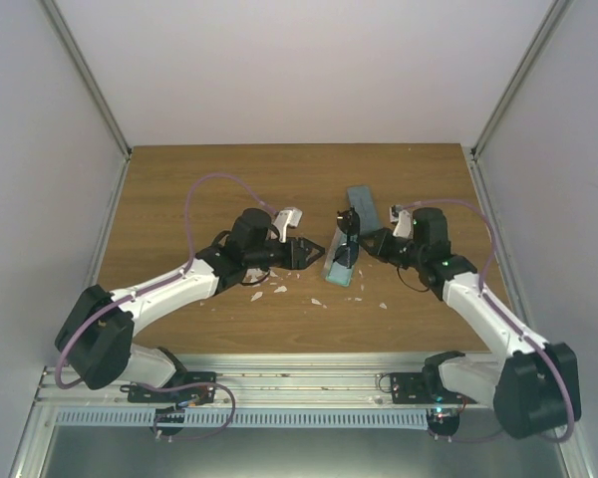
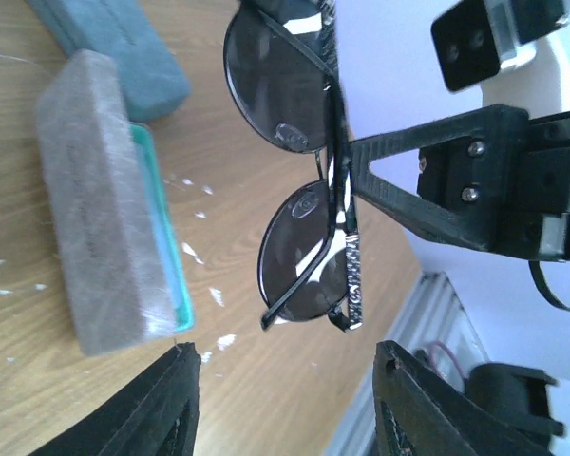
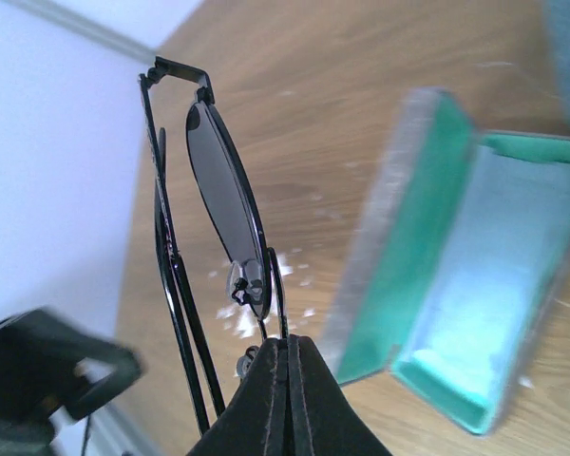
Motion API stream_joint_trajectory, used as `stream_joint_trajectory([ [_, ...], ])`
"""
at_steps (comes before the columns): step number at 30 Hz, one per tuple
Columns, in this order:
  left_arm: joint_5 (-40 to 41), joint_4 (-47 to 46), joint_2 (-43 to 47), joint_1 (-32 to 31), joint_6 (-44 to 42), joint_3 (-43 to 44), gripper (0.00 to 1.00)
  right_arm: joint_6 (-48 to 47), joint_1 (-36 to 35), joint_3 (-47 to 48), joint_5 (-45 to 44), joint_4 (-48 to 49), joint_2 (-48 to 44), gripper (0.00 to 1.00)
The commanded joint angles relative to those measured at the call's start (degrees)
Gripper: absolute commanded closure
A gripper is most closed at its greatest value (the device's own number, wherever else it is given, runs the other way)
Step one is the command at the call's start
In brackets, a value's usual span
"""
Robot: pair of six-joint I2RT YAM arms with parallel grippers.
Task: Organize the sunglasses
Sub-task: Pick up the sunglasses from the sunglasses case, then place the sunglasses in the sunglasses case.
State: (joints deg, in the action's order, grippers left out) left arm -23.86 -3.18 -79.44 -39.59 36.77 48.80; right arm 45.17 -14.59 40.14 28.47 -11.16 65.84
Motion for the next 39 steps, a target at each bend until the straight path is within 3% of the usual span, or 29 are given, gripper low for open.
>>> stream_joint_trajectory([
  [1, -7.76, -2.01, 0.01, -0.13, 2.07, 3.54, 0.48, -4.06, 0.60, -1.77, 14.57, 8.57, -6.62, 0.99],
  [6, -12.74, -5.86, 0.03, -0.22, 5.63, 4.56, 0.47, -0.83, 0.58, -2.18, 22.98, 12.83, -10.37, 0.99],
  [13, -13.99, -12.53, 1.20, -0.32, 10.79, 4.07, 0.50, 6.64, 0.56, -2.95, 28.02, 18.33, -12.20, 0.99],
  [17, -14.76, -15.74, 1.70, -0.35, 12.78, 3.59, 0.59, 7.71, 0.60, -3.03, 28.53, 19.02, -12.57, 1.00],
  [24, -17.08, -17.05, 1.05, -0.64, 13.66, 3.93, 0.82, 10.74, 0.58, -4.06, 30.29, 21.76, -12.37, 0.99],
  [36, -19.85, -18.77, -0.12, -1.10, 14.74, 4.72, 0.91, 13.04, 0.35, -4.43, 31.94, 24.57, -12.14, 0.99],
  [39, -20.48, -19.06, -0.68, -1.10, 15.07, 5.20, 0.94, 12.66, 0.05, -4.18, 32.81, 24.91, -11.76, 0.94],
])
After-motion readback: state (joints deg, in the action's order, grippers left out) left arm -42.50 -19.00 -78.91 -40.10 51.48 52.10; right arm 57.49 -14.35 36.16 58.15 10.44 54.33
